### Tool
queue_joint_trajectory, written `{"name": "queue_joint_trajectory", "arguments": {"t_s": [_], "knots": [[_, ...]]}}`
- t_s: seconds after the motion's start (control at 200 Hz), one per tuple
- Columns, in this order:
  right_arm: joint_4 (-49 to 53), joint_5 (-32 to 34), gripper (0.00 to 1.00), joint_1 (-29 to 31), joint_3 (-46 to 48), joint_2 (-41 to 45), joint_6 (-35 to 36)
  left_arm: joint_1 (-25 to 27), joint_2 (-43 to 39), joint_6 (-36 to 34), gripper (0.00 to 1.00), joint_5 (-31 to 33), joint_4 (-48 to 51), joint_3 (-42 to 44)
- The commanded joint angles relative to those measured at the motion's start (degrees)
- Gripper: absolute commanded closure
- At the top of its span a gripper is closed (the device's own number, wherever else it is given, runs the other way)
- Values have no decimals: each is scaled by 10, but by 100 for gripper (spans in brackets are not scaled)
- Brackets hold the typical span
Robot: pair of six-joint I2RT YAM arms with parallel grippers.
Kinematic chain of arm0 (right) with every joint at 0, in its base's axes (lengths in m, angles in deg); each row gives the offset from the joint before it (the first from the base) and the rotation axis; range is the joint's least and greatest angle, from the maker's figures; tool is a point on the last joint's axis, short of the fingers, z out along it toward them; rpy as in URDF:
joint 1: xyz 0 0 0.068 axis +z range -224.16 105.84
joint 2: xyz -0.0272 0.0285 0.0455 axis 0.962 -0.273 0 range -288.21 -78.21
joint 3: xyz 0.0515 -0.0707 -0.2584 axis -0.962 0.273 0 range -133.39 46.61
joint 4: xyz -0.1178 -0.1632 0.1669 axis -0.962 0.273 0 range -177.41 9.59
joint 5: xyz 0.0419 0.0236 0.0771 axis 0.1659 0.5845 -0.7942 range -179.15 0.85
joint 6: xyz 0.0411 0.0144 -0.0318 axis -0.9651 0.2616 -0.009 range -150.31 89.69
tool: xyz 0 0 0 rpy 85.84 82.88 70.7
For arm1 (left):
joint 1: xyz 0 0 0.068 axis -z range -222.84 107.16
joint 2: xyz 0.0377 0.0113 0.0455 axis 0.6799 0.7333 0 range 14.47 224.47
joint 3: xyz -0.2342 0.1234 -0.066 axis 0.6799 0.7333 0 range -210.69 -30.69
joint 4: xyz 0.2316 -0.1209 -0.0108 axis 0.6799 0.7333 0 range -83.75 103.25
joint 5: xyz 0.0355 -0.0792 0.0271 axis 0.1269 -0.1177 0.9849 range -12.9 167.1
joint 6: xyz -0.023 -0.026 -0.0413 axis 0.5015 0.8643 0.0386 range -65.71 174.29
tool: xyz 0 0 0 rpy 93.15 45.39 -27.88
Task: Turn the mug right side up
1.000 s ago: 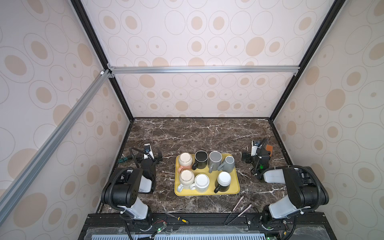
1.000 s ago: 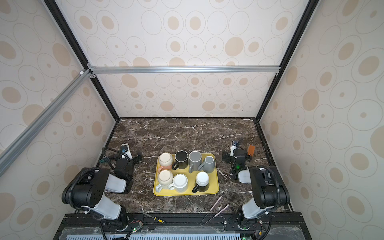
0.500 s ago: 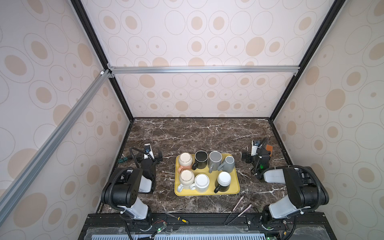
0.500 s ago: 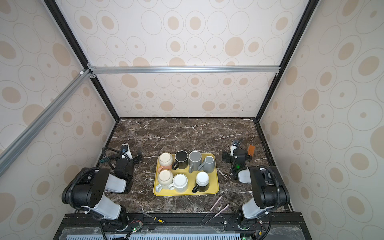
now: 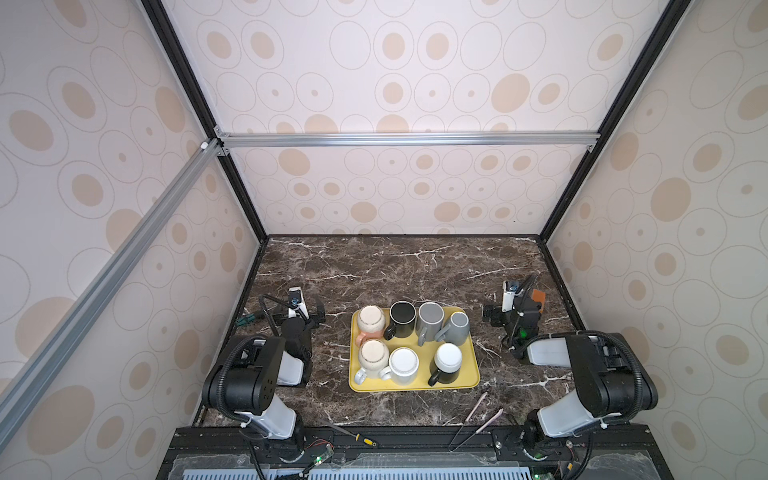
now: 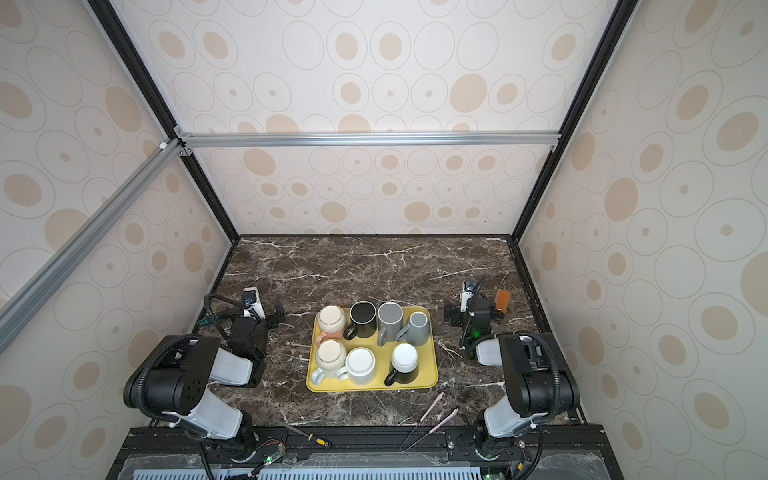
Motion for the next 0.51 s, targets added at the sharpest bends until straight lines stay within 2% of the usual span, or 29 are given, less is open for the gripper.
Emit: {"name": "queue_joint_trajectory", "arguments": {"t_s": [0.0,0.225,0.325,0.5], "knots": [[0,-2,0,-4,-8,8,3,-3,-3,-1,0,-3,-12,-3],[0,-5,0,-4,-10,5,4,-4,-4,-1,0,-5,-14,-1],[-3,-6,0,-3,-8,8,2,-2,-37,-18,0,-43,-1,4],[43,5,0,-3,-32,28,3,19,-112,-31,0,4,66,1]]}}
